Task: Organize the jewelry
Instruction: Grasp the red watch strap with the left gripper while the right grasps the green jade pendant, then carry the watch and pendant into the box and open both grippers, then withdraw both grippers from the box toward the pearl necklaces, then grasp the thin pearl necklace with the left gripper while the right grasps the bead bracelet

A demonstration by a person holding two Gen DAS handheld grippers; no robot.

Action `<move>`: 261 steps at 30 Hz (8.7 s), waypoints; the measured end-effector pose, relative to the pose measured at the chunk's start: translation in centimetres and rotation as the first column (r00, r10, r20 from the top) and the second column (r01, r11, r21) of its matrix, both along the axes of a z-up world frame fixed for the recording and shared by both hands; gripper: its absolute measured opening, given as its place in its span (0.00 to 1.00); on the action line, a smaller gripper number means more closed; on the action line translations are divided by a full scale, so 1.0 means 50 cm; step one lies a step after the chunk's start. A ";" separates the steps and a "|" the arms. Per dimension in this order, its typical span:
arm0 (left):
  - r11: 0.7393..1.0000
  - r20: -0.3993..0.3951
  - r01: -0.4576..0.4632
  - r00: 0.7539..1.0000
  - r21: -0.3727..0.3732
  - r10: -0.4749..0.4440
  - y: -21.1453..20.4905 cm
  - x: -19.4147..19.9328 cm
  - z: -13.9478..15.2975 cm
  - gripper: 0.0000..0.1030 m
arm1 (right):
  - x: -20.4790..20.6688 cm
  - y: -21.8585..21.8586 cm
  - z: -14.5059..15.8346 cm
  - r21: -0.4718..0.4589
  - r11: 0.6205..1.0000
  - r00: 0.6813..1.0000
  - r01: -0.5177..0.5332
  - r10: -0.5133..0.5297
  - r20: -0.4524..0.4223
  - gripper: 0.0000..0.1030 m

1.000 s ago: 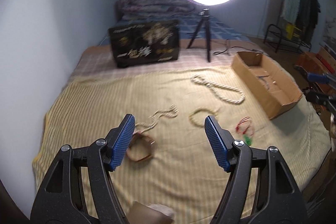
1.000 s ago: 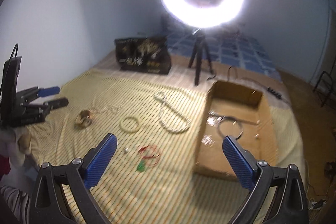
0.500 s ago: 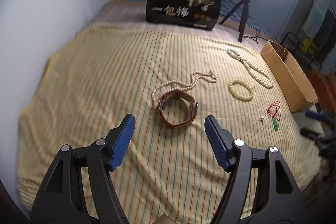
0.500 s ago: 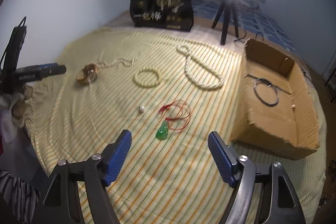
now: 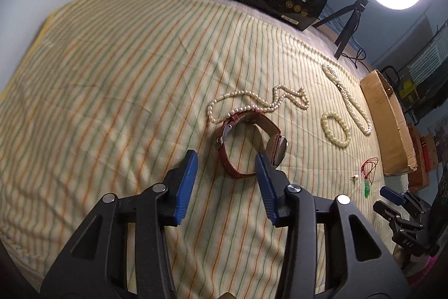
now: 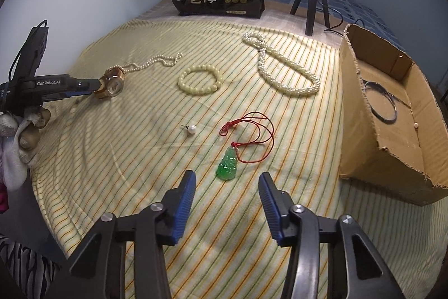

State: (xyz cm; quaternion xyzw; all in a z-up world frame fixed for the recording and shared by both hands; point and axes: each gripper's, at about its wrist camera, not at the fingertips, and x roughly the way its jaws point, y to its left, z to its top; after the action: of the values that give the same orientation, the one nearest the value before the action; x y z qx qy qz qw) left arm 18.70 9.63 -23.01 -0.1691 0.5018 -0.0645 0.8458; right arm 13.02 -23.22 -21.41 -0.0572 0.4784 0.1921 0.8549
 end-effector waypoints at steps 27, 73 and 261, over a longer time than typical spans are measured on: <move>0.999 -0.010 0.019 1.000 0.035 -0.018 -0.017 0.012 -0.021 0.07 | 0.044 0.033 -0.034 0.009 1.000 0.999 0.028 -0.028 -0.046 0.29; 0.964 -0.087 0.160 0.986 0.210 -0.145 -0.053 -0.106 0.111 0.02 | -0.033 -0.053 0.124 0.117 0.993 0.995 0.016 -0.027 0.092 0.16; 0.918 -0.070 0.337 0.941 0.207 -0.330 -0.205 0.074 -0.007 0.27 | 0.314 0.116 -0.040 0.133 0.985 0.938 0.108 -0.056 -0.343 0.17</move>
State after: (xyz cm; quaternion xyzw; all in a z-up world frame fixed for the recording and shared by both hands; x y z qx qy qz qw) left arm 22.39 -0.62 -23.36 0.0107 0.5413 -0.1498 0.8273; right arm 28.70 -17.41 -23.38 0.0611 0.6043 0.1985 0.7692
